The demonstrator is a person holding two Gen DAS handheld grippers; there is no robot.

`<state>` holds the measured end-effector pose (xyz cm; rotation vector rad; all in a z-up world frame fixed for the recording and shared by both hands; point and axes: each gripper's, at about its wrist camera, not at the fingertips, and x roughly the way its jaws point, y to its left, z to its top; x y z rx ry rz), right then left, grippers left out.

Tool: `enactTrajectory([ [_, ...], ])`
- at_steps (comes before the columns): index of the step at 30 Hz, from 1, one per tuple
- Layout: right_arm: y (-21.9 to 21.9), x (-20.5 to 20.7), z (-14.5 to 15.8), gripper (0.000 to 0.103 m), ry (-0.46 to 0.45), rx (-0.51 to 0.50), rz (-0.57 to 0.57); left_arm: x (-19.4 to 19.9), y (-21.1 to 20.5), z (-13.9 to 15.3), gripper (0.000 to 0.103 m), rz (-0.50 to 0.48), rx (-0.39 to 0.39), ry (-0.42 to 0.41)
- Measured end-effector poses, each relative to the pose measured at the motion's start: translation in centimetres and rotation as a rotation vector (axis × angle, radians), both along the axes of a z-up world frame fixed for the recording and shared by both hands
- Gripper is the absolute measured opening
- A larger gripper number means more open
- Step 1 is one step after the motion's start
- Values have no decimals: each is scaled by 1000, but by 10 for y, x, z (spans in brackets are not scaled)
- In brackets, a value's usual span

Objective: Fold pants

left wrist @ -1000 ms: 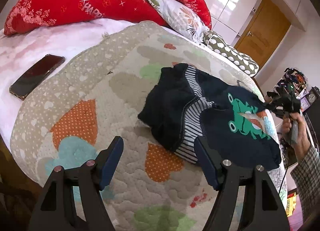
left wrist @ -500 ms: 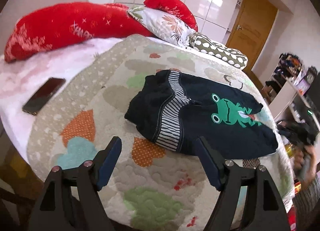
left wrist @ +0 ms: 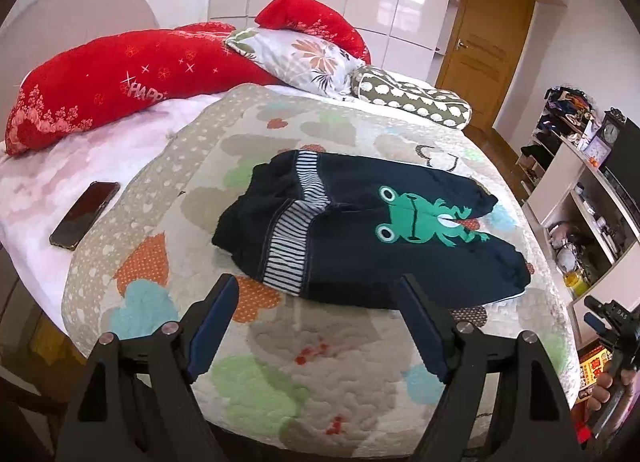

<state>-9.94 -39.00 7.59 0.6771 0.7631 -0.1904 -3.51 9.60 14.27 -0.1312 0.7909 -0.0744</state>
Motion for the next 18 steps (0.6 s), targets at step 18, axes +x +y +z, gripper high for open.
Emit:
enactTrajectory([
  [18, 72, 21, 1, 62, 34, -239, 184, -1, -4, -14, 84, 56, 114, 26],
])
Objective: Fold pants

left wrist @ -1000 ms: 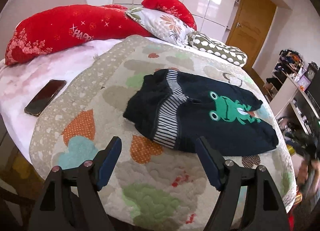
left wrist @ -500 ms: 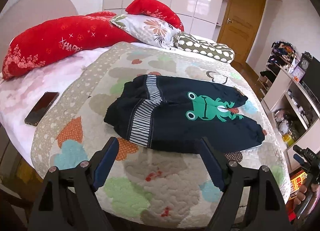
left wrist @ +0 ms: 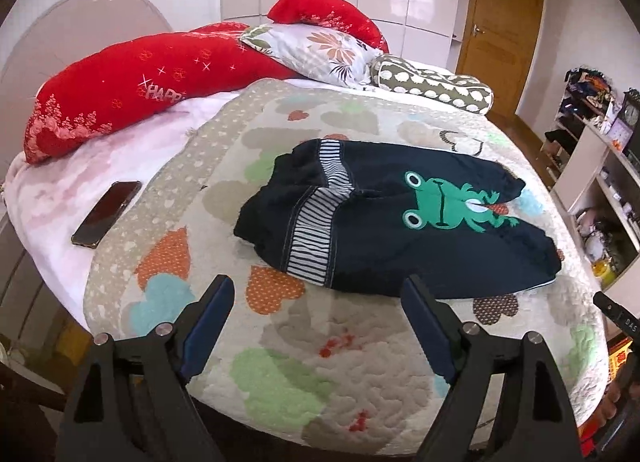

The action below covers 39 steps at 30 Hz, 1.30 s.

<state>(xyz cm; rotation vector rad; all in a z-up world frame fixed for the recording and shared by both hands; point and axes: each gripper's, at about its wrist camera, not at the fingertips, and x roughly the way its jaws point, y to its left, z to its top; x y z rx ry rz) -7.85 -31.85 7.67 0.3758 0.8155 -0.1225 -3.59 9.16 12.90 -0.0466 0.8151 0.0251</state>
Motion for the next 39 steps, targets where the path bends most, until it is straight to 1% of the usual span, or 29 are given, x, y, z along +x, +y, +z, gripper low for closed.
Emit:
enactTrajectory([
  [6, 22, 5, -1, 64, 17, -70, 57, -2, -2, -3, 84, 11, 66, -12],
  [13, 36, 8, -6, 64, 34, -84, 93, 0, -2, -6, 84, 19, 88, 8],
  [25, 44, 8, -12, 65, 54, -85, 108, 0, -4, -11, 84, 6, 97, 28],
  [39, 65, 9, -16, 65, 74, -115, 158, 0, 0, -17, 84, 13, 77, 38],
])
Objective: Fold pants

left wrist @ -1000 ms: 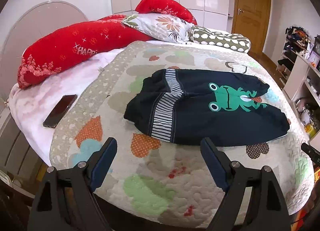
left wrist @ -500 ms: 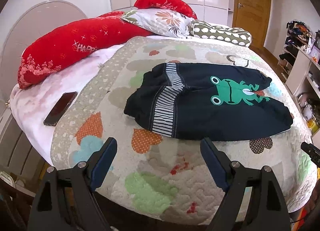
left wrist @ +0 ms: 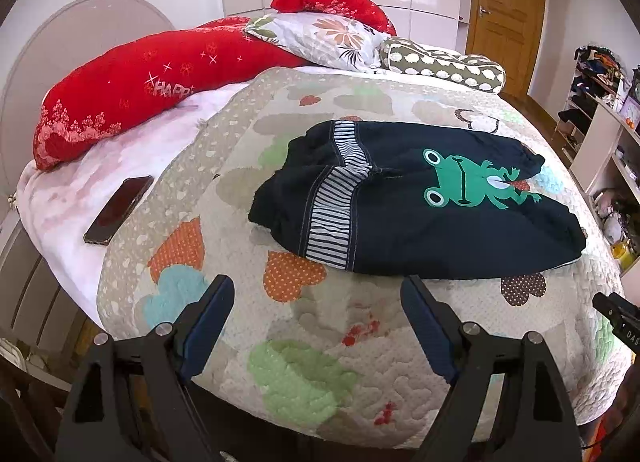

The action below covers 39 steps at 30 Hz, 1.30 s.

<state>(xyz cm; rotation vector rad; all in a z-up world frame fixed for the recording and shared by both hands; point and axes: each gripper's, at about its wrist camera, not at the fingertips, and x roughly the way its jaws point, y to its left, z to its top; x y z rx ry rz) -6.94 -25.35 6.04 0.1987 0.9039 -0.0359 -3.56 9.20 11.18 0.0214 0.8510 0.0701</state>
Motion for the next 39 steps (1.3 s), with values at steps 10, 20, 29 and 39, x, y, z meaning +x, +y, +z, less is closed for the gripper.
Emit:
enactTrajectory([
  [10, 14, 2, -2, 65, 15, -13, 31, 0, 11, -2, 84, 11, -38, 5],
  [20, 24, 3, -4, 66, 26, -23, 59, 1, 17, -5, 84, 24, -57, 16],
  [29, 24, 3, -6, 66, 31, -18, 58, 2, 17, -6, 84, 20, -56, 20],
  [39, 26, 2, -9, 66, 33, -3, 65, 2, 17, -9, 84, 23, -57, 25],
])
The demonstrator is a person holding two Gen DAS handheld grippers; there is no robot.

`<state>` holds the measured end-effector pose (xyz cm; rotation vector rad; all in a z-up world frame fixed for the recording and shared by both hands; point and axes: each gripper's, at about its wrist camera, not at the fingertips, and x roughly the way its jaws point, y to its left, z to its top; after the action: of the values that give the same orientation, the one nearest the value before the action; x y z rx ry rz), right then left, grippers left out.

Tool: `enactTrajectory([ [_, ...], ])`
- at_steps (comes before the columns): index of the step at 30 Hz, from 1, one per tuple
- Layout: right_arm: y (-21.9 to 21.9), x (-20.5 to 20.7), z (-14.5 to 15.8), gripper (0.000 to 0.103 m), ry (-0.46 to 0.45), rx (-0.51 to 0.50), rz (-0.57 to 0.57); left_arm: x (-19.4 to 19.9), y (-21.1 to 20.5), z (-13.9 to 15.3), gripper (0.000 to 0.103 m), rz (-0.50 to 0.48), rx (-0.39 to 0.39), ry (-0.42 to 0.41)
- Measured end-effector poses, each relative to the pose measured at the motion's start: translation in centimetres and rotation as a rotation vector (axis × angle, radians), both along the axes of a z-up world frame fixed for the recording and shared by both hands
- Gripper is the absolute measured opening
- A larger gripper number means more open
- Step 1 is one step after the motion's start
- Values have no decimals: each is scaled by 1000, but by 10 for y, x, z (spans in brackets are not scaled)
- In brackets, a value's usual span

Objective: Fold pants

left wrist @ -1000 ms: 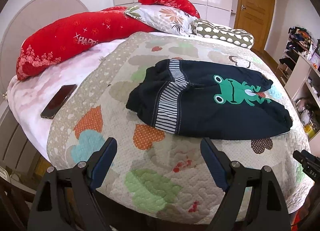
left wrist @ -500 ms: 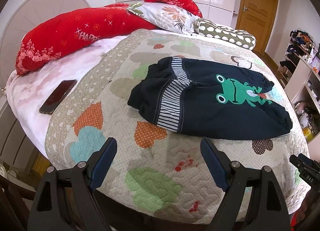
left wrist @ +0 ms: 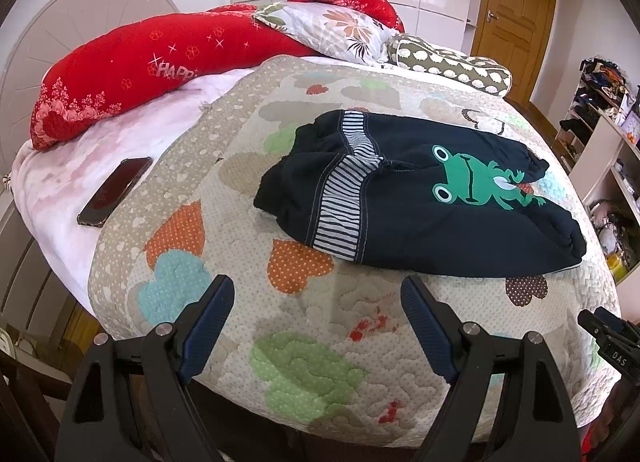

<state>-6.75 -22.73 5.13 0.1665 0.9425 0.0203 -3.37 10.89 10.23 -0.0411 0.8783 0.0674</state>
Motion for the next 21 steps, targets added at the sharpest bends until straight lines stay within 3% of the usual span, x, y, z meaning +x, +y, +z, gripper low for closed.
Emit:
enactTrajectory([
  [12, 22, 15, 2, 66, 5, -54, 90, 8, 10, -7, 84, -5, 9, 16],
  [21, 24, 72, 22, 66, 12, 16, 136, 56, 30, 4, 84, -73, -111, 31],
])
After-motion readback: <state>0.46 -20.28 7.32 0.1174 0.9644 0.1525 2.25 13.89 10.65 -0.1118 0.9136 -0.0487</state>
